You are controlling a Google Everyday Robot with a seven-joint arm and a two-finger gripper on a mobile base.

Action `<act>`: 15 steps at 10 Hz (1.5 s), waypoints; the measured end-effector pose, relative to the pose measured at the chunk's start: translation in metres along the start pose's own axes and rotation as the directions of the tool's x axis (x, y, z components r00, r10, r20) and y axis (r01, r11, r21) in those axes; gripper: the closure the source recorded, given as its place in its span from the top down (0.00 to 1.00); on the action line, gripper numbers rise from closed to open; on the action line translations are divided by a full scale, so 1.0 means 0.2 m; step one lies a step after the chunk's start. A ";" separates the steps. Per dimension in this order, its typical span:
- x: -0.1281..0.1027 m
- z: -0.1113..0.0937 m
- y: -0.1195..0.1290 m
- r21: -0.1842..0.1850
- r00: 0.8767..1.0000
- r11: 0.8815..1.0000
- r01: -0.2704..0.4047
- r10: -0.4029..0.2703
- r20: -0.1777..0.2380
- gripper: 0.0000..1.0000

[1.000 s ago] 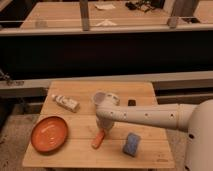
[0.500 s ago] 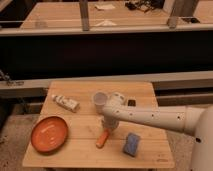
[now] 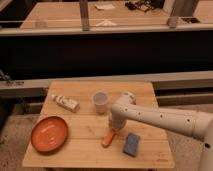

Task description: Drag the pepper across the table

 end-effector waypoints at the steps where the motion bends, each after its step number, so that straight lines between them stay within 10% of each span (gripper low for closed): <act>1: 0.01 0.00 0.01 -0.004 1.000 1.000 -0.007 0.007 0.002 0.13; 15: 0.31 -0.08 0.38 0.021 0.987 0.988 -0.150 0.148 0.058 0.08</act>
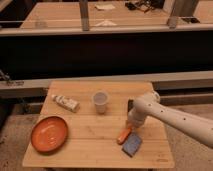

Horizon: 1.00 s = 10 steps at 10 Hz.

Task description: Drag the pepper across the table

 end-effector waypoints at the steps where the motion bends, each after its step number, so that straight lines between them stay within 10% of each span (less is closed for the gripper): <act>1: 0.04 -0.02 0.03 0.001 1.000 1.000 -0.007 0.007 0.000 0.08; 10: 0.10 -0.03 0.08 0.004 0.999 0.999 -0.035 0.035 0.007 0.08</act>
